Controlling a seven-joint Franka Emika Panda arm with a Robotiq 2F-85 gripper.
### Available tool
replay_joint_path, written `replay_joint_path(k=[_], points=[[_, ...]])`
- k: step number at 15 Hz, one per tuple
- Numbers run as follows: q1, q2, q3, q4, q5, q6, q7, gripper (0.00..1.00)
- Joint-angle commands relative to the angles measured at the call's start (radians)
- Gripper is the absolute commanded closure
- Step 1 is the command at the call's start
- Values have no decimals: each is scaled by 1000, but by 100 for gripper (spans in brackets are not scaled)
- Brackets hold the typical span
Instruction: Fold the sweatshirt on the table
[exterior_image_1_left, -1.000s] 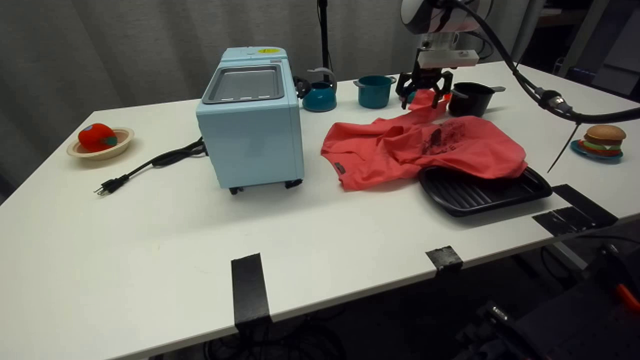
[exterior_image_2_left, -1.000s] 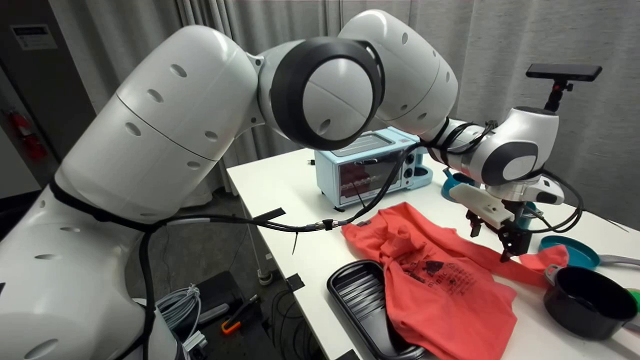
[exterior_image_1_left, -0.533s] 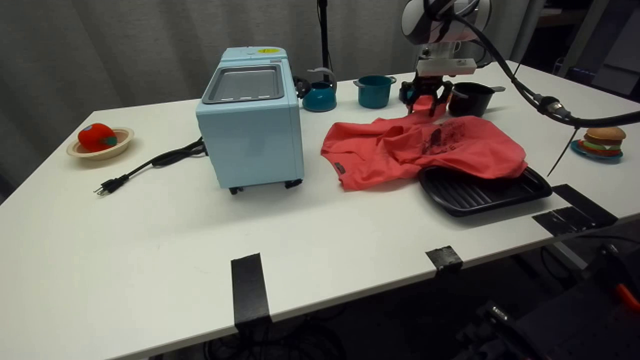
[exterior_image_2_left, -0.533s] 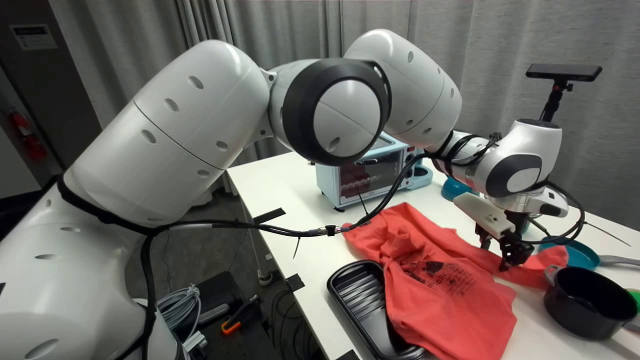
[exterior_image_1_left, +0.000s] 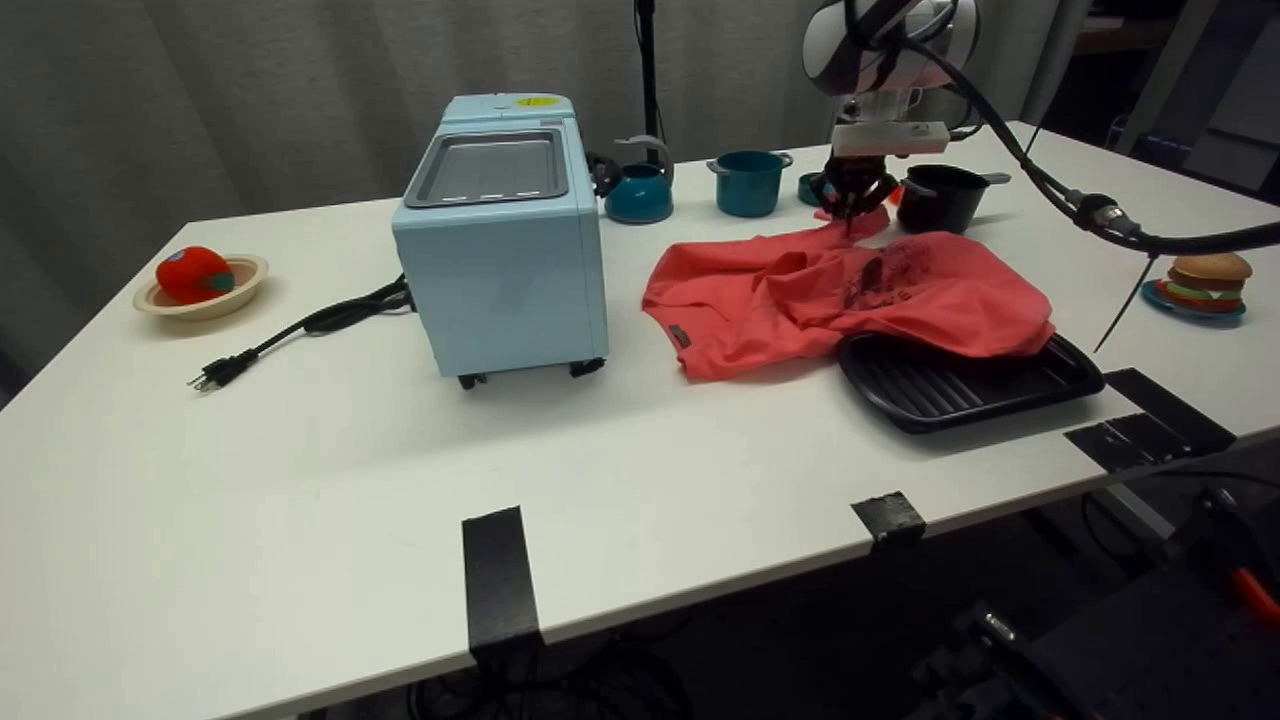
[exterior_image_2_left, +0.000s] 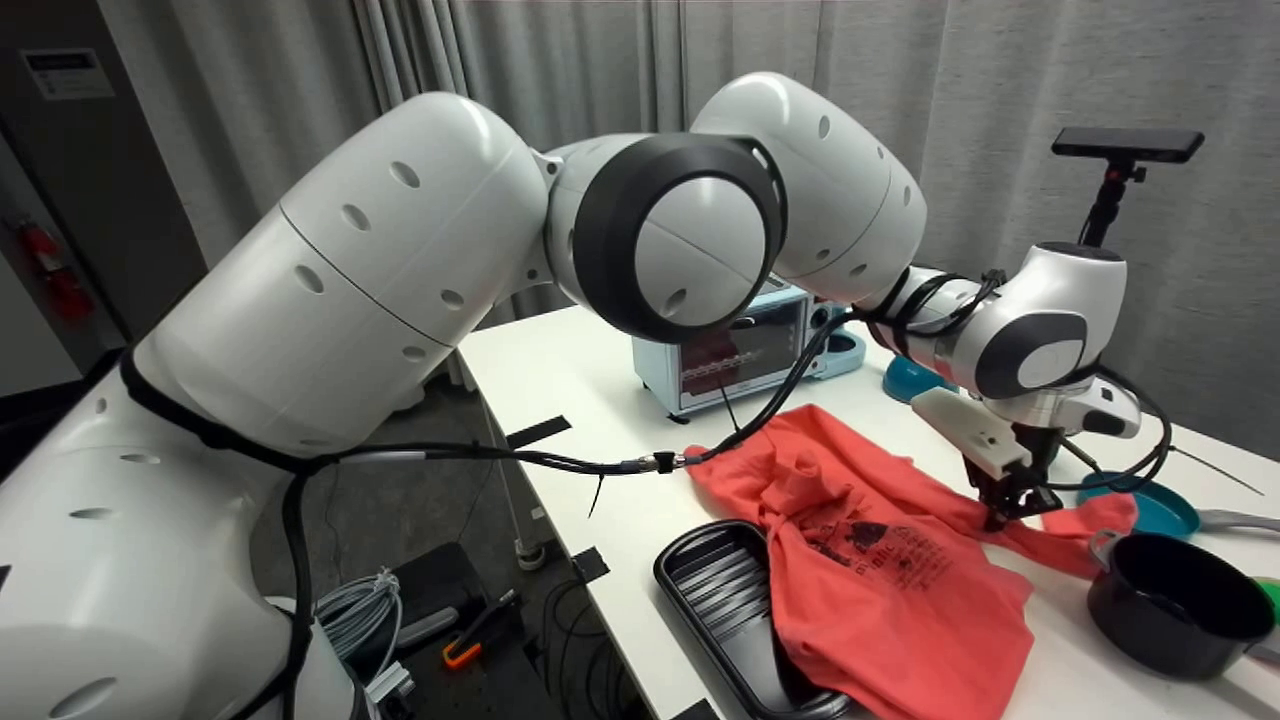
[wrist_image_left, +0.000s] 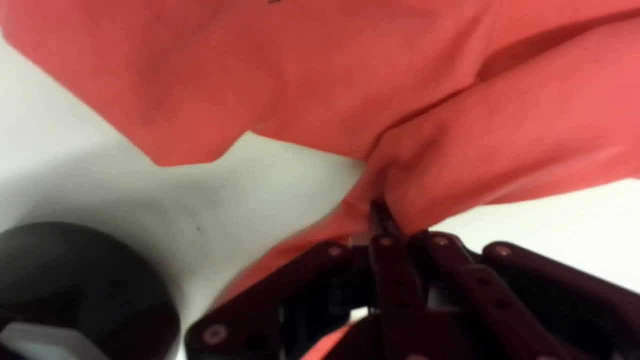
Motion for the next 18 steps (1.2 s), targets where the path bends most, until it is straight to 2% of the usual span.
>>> replay_joint_path(k=[1,7,18], points=[[9,-49,13,-25,9,16,-17,100],[59,-219,22,-207,-26,151,-87,99],[119,-575,76,-553,-105,-80,-272,99]])
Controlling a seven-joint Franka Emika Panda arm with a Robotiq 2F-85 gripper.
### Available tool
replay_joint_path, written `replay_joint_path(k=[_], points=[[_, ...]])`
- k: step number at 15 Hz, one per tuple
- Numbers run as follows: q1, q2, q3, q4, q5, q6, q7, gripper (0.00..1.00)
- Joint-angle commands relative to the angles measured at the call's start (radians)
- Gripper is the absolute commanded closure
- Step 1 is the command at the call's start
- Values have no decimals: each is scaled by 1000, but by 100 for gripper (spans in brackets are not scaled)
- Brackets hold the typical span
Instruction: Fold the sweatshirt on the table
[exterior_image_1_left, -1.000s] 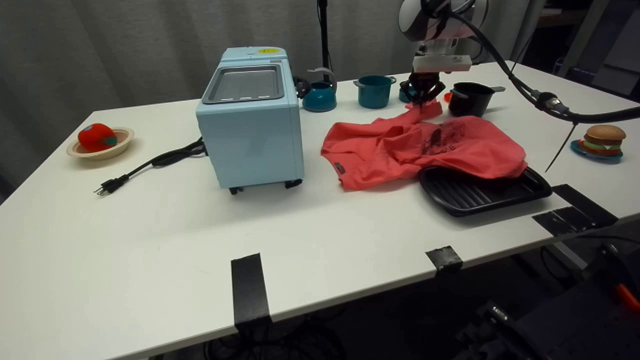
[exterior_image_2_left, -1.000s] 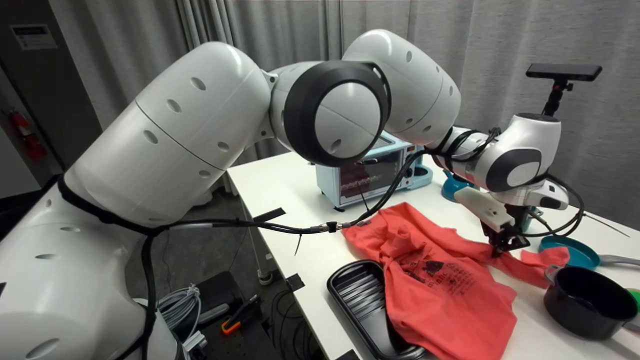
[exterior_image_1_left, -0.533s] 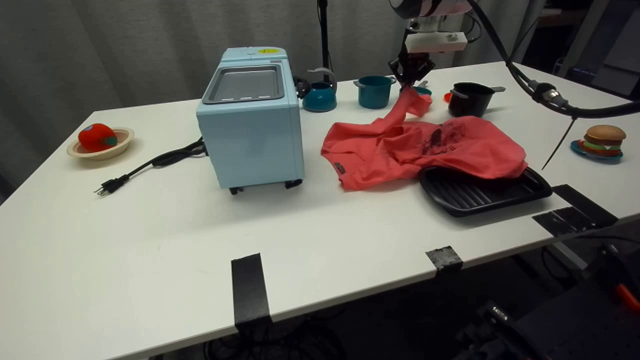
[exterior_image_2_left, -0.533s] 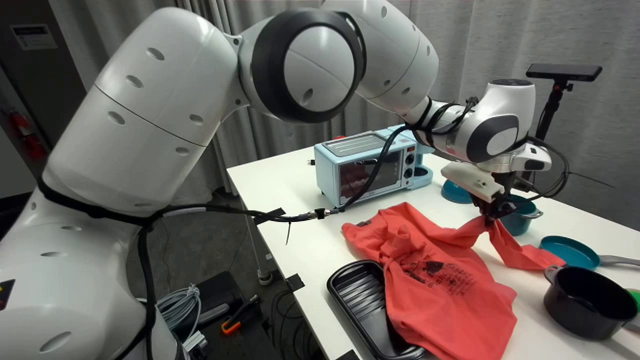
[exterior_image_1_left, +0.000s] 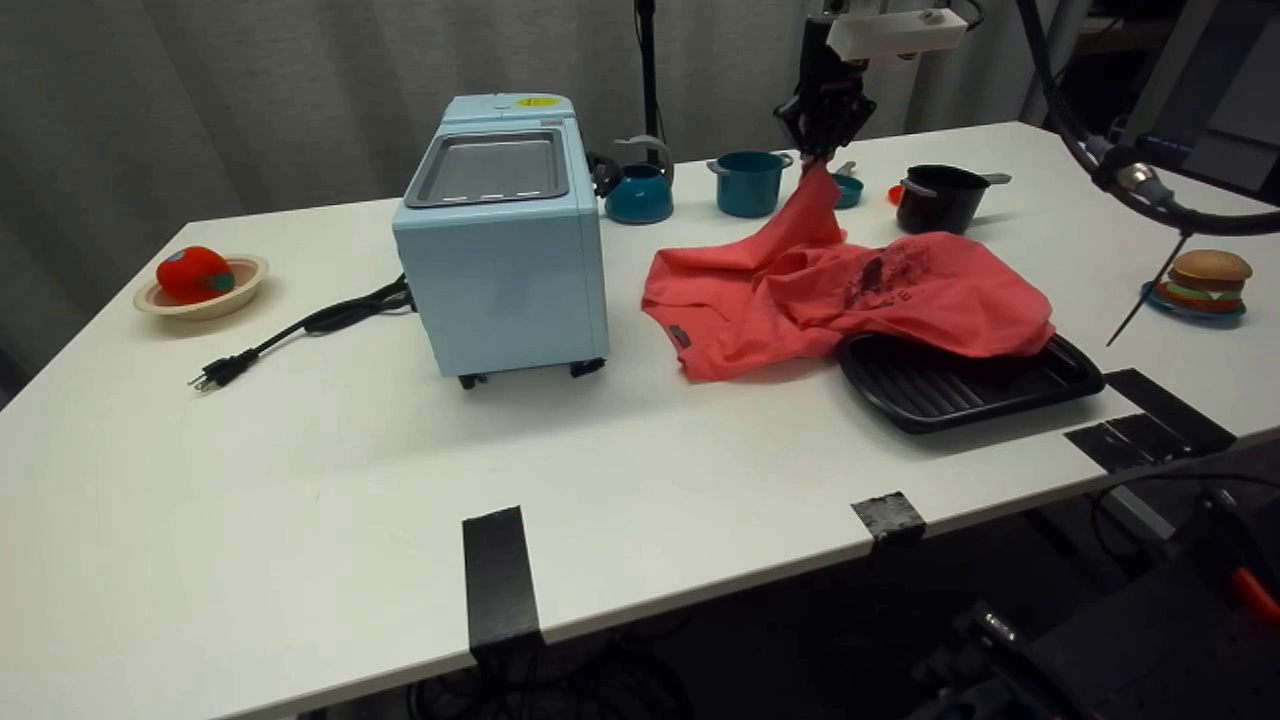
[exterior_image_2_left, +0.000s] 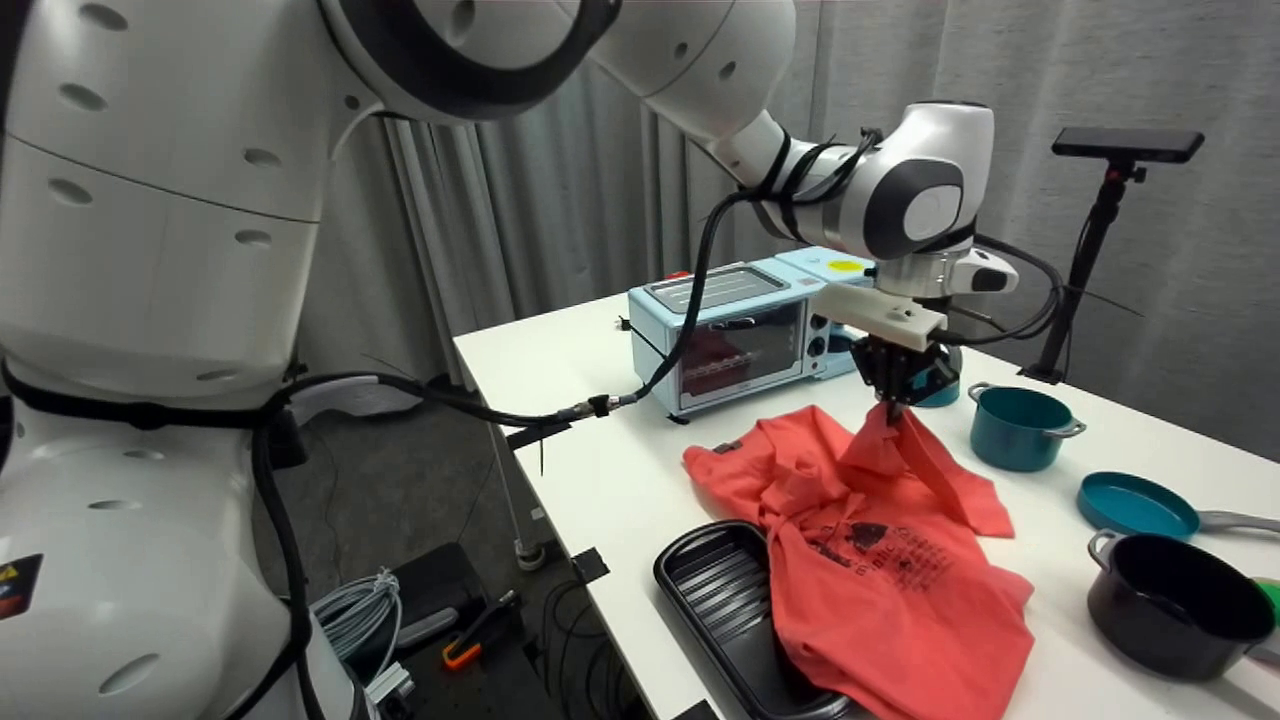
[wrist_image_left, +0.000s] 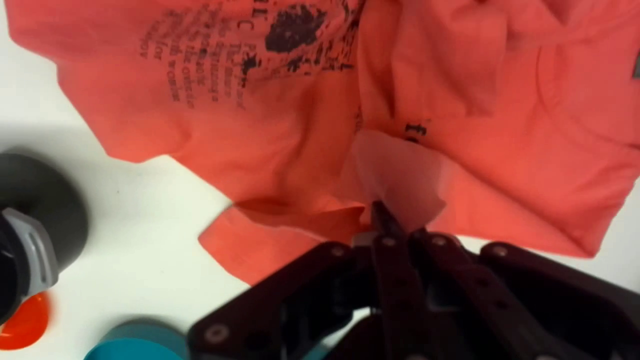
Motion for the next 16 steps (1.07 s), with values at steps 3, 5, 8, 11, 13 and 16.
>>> replay_joint_path(k=[3,5,8,11,13,16], points=[[30,-189,22,-187,-61,-81,-91,99],[37,-219,35,-222,-62,-89,-114,99],[42,-233,50,-256,-43,-85,-124,99],[37,-222,62,-265,-16,-96,-128,62],[30,-210,62,-259,4,-109,-126,46],[20,-199,46,-243,13,-126,-113,24]])
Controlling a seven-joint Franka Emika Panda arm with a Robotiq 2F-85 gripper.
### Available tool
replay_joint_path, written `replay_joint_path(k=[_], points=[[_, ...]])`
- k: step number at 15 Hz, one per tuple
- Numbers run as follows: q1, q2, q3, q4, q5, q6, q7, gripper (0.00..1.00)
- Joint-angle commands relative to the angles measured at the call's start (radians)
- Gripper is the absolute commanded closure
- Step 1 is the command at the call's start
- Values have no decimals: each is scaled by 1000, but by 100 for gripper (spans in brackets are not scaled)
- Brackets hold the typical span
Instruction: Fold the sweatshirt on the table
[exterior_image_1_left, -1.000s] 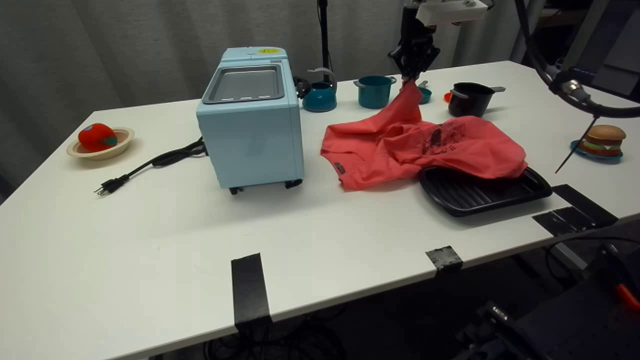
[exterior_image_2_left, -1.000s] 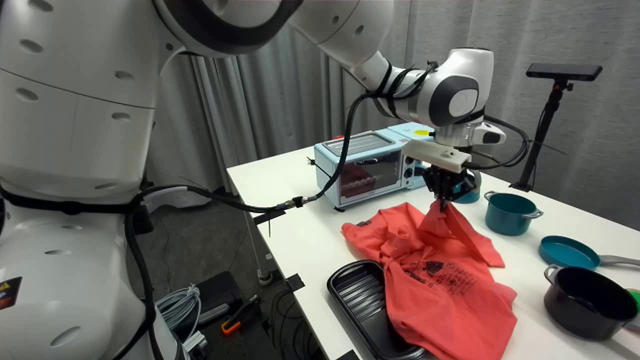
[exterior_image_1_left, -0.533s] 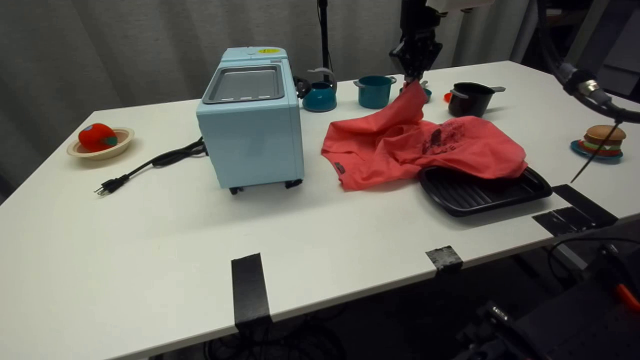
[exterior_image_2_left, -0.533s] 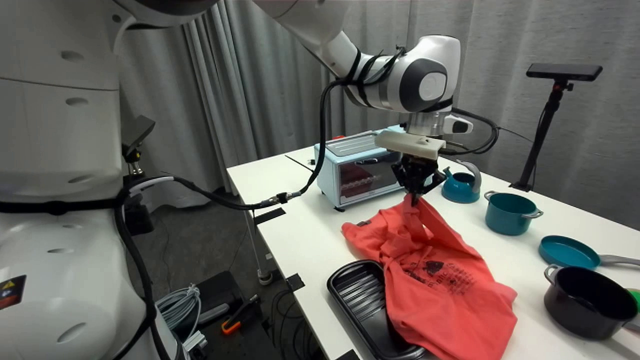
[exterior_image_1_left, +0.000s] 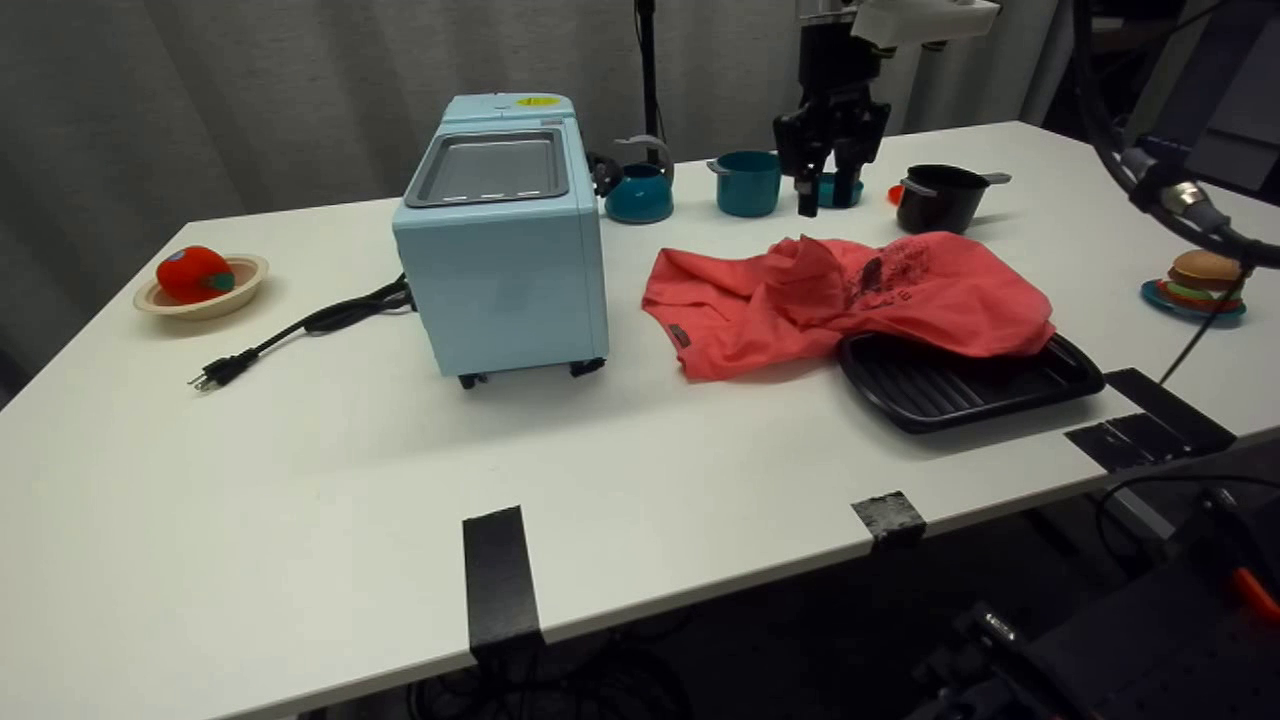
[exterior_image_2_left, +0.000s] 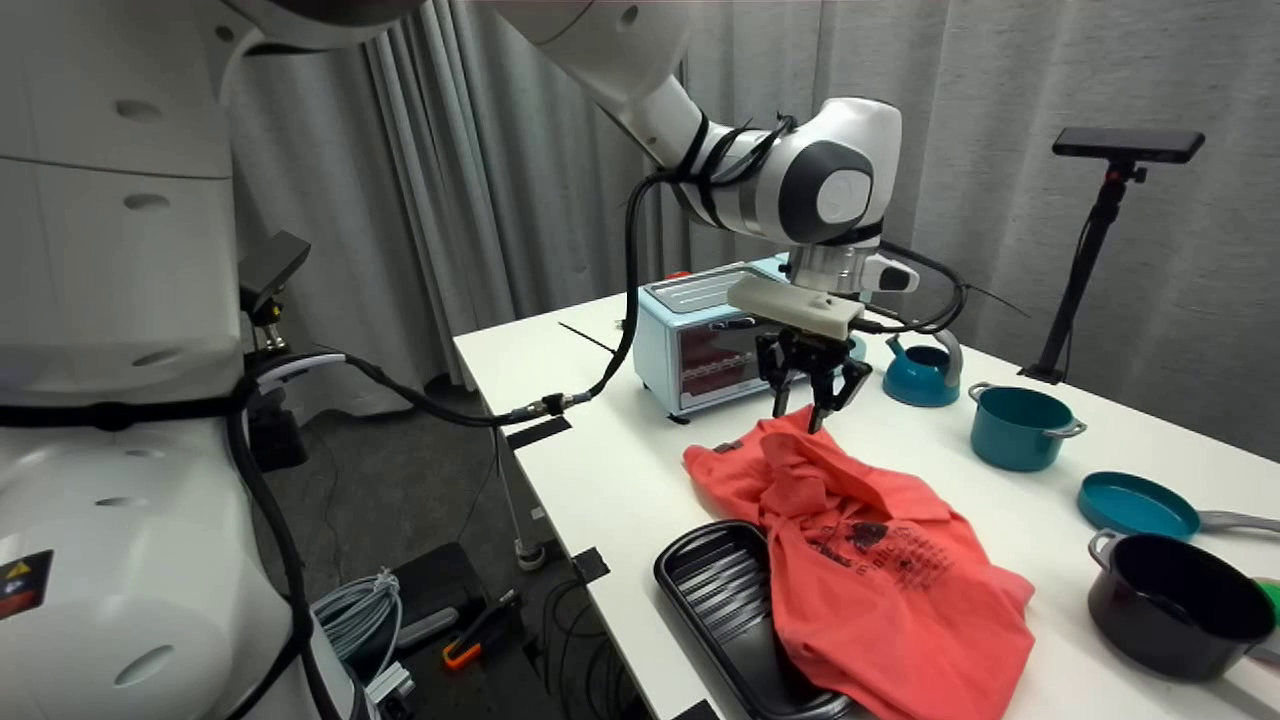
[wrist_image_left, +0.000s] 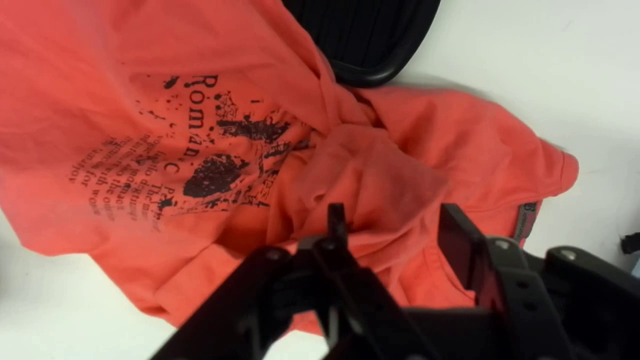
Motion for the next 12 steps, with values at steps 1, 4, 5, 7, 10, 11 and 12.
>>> replay_joint_path(k=[1,4,5,7,10,11,12], points=[[-19,-1,-22,17,16,-41,-8,16],[-33,3,-61,24,-17,-45,6,0],[-40,6,-74,26,-23,-43,6,0],[-63,16,-95,26,-22,-23,-18,0],[-100,53,-128,41,-19,0,-21,0],[-112,69,-137,51,-14,5,-18,0],[-128,94,-146,65,-6,19,-16,0]])
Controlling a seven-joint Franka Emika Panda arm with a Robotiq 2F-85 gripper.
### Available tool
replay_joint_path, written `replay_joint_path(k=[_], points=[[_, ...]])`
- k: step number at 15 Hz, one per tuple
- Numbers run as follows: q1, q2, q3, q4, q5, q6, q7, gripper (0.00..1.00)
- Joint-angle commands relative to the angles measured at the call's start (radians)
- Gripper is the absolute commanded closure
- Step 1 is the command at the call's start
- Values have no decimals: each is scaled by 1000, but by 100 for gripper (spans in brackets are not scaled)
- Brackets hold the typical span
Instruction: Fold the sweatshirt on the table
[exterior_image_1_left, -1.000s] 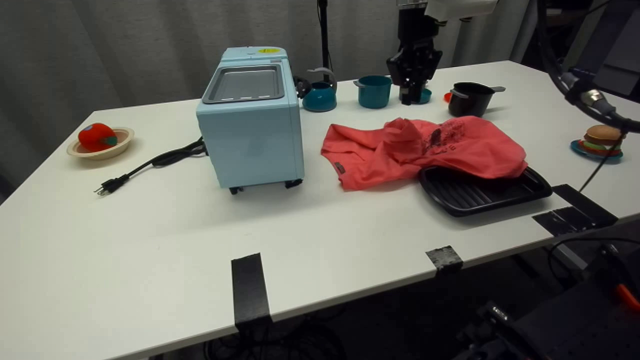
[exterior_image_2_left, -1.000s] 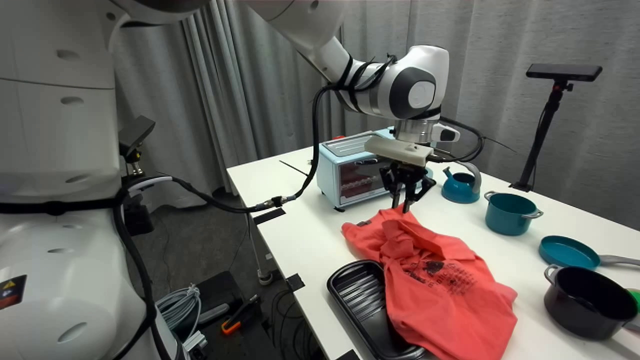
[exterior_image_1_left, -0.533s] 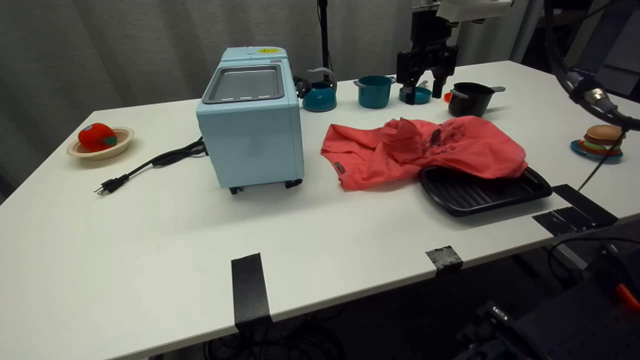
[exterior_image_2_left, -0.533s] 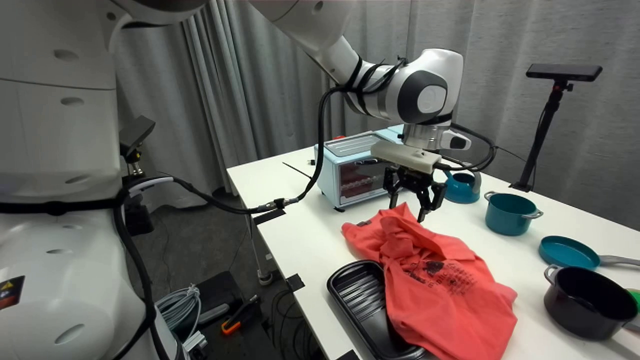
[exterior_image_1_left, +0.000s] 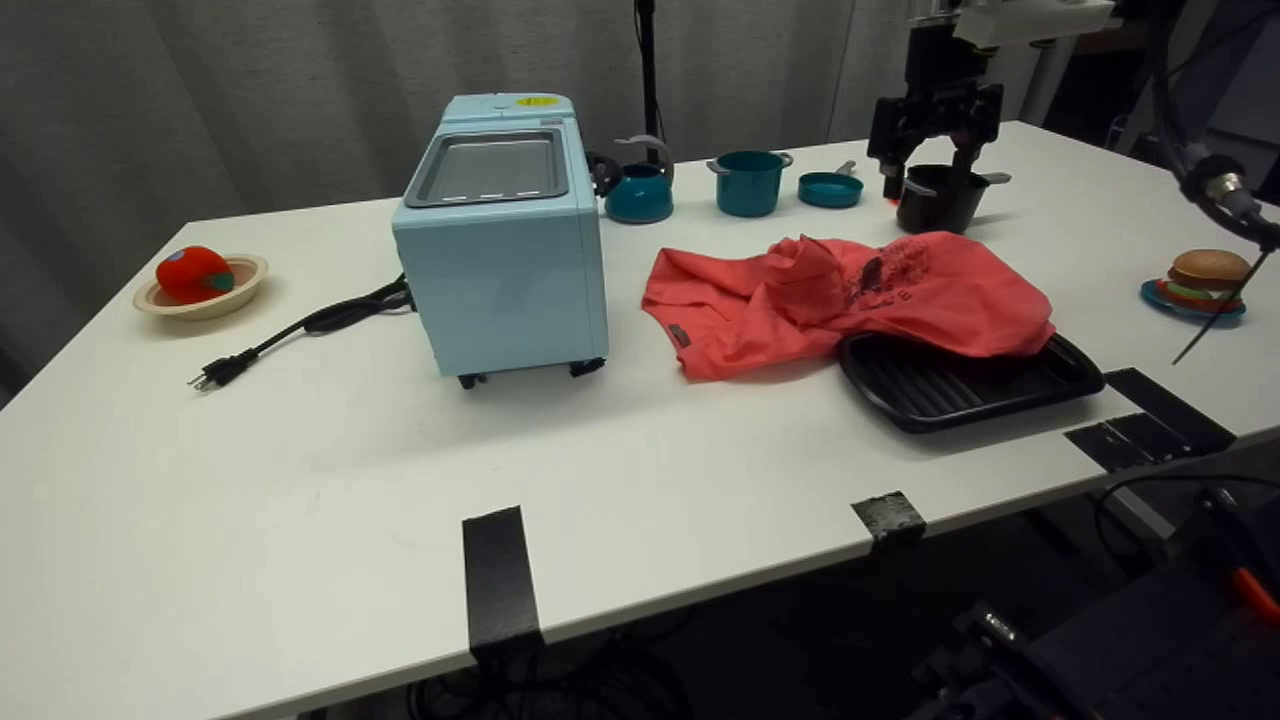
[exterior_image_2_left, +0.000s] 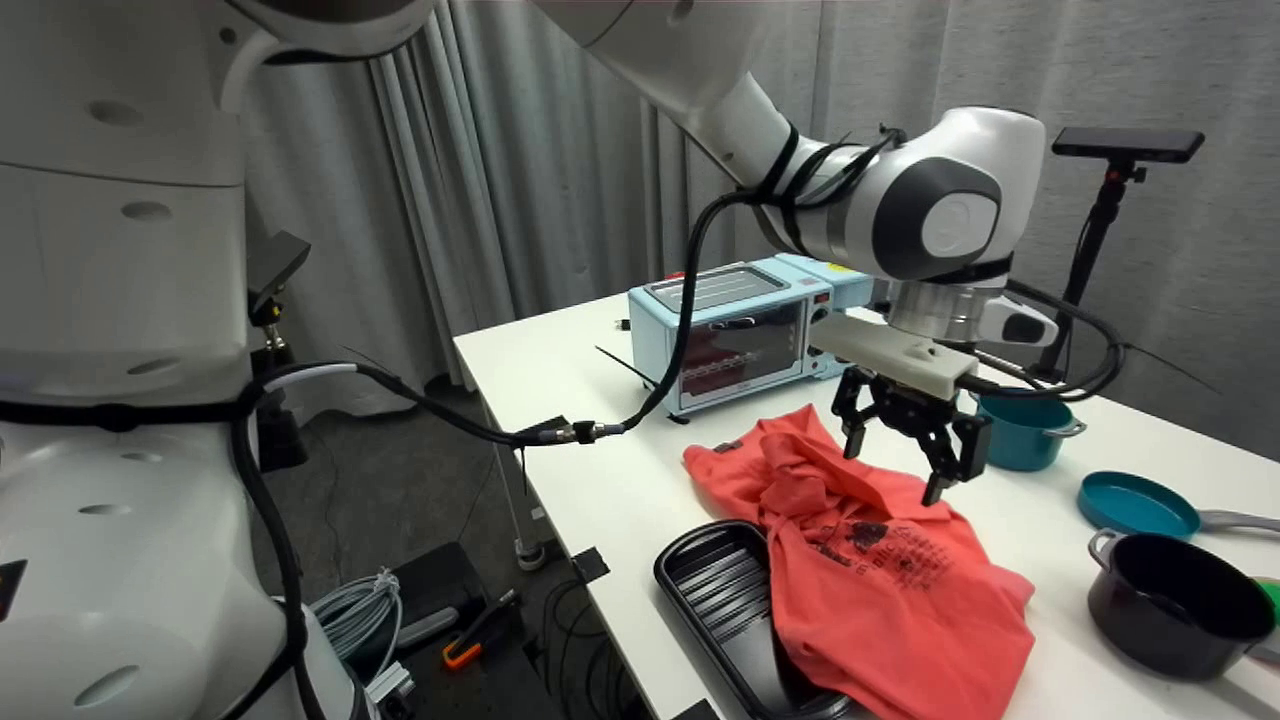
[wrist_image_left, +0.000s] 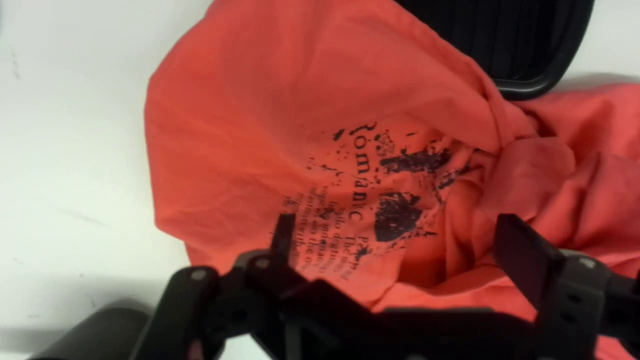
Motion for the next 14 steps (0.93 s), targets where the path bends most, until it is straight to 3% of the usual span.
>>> replay_joint_path(k=[1,6,14], points=[[-55,90,-21,66,16,39,-14,0],[-119,240,-38,165,23,86,-1,0],[-174,439,-46,310,16,57,16,0]])
